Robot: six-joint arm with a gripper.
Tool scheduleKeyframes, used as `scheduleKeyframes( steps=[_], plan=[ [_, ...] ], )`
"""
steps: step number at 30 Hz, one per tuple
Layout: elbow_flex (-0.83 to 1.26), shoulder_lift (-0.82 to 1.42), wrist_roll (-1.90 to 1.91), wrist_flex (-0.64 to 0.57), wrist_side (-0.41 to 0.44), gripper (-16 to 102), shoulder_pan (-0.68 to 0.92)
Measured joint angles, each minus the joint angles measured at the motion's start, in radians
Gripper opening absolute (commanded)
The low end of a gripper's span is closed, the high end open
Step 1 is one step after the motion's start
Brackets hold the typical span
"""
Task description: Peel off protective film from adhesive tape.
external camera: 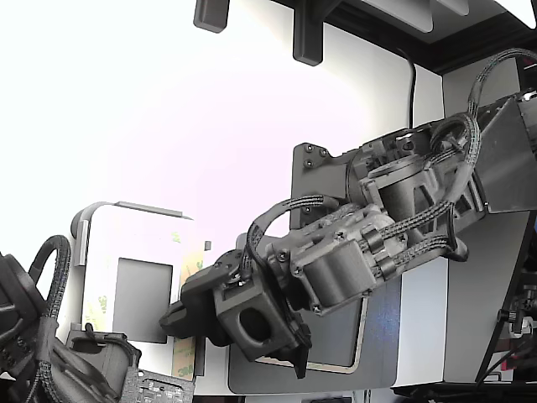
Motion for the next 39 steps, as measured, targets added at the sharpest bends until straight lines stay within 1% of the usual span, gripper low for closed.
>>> scheduleKeyframes(
  steps=[4, 10, 20, 39],
  plan=[
    [-0.038, -0.057, 0.014, -0.002, 0.048, -10, 0.049],
    [-0.04, -0.078, 0.029, -0.028, 0.081, -10, 0.097],
    [-0.005, -0.097, 0.043, -0.094, 0.092, -10, 0.117],
    [0.009, -0.118, 0.054, -0.114, 0.077, -10, 0.117]
  ],
)
